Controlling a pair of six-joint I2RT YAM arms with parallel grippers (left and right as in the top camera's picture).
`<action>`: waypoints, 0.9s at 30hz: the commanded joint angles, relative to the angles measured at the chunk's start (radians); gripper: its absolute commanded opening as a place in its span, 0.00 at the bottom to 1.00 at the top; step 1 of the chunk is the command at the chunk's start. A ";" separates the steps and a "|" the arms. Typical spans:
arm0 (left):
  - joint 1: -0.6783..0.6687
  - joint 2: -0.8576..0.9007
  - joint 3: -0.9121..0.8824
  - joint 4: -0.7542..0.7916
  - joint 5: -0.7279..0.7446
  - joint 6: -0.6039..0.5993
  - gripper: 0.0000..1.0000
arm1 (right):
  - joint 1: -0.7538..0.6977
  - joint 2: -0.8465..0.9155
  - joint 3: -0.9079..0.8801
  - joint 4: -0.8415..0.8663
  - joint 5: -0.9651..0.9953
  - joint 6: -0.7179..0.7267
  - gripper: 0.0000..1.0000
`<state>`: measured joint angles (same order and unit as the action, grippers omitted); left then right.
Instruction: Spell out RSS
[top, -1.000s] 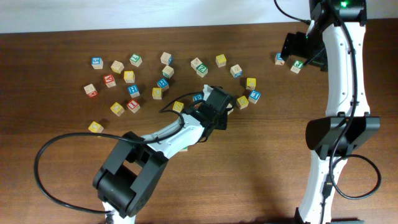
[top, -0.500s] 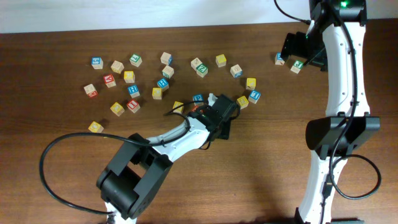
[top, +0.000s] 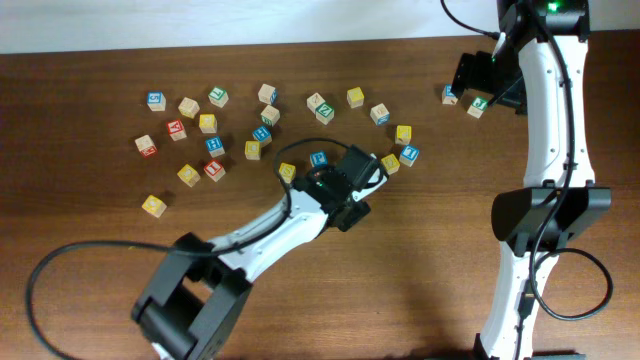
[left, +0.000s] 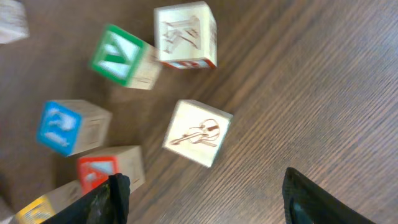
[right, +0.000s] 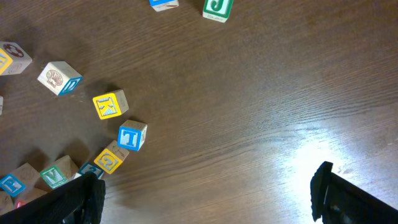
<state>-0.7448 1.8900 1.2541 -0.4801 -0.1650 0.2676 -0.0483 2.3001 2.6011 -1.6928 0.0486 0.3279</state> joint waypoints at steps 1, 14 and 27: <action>0.004 0.072 0.005 0.048 0.063 0.111 0.75 | -0.005 -0.012 0.000 -0.002 0.008 -0.006 0.98; 0.063 0.148 0.005 0.150 0.060 0.131 0.33 | -0.005 -0.012 0.000 -0.002 0.008 -0.006 0.98; 0.060 0.062 0.013 0.017 0.064 0.010 0.22 | -0.005 -0.012 0.000 -0.002 0.008 -0.006 0.98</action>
<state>-0.6842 2.0048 1.2720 -0.4175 -0.1051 0.3756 -0.0483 2.3001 2.6011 -1.6924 0.0490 0.3286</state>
